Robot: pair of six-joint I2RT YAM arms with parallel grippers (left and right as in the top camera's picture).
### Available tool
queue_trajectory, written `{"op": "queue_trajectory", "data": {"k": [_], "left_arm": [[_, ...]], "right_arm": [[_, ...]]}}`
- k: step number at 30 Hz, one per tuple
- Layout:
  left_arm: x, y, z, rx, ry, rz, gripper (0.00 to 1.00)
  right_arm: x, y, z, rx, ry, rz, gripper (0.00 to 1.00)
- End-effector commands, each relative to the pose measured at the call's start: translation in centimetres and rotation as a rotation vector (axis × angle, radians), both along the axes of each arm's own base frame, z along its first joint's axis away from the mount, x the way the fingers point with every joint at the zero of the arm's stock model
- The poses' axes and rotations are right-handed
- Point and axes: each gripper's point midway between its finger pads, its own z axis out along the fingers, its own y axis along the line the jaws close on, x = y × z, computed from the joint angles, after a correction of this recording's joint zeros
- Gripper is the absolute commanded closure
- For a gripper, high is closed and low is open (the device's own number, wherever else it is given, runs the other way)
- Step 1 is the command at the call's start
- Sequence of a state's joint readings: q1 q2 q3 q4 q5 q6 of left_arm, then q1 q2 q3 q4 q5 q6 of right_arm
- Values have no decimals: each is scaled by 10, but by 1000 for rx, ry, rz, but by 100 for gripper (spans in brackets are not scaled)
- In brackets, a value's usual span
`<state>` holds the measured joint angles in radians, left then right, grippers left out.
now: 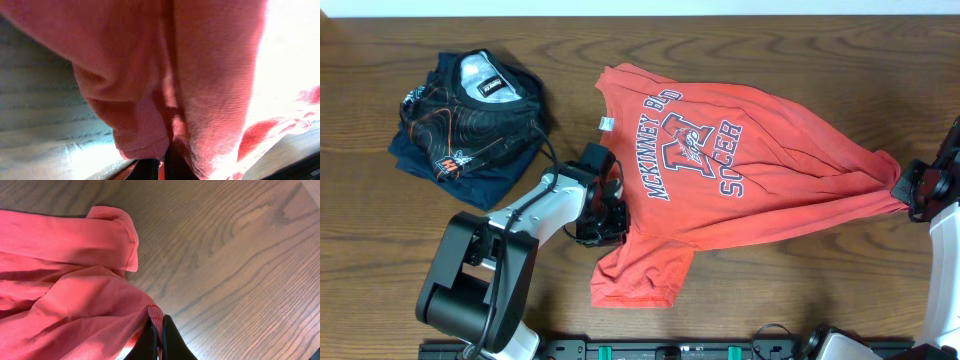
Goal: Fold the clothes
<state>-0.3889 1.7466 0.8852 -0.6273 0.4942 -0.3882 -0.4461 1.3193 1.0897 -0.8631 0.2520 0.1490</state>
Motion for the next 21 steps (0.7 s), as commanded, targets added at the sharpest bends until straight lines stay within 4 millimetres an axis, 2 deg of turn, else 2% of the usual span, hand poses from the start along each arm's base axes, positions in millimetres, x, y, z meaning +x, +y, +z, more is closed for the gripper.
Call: {"op": "queue_trajectory", "data": {"k": [1,6,9,14,21], "left_arm": [[12,5,7,17,-72,-39,94],[36,19,40,45,-229,-3,94],[43,25,63,47,-324,-16,94],[47,24,95,13,-434,-7,94],[43,26,106,5,-457,-5,94]], "right_arm": [[4,-1,4,6,-13,10,99],[4,0,4,9,-15,12,99],[4,1,3,13,-17,13,99],[5,1,3,13,-18,14,99],[6,2,3,21,-23,18,99]]}}
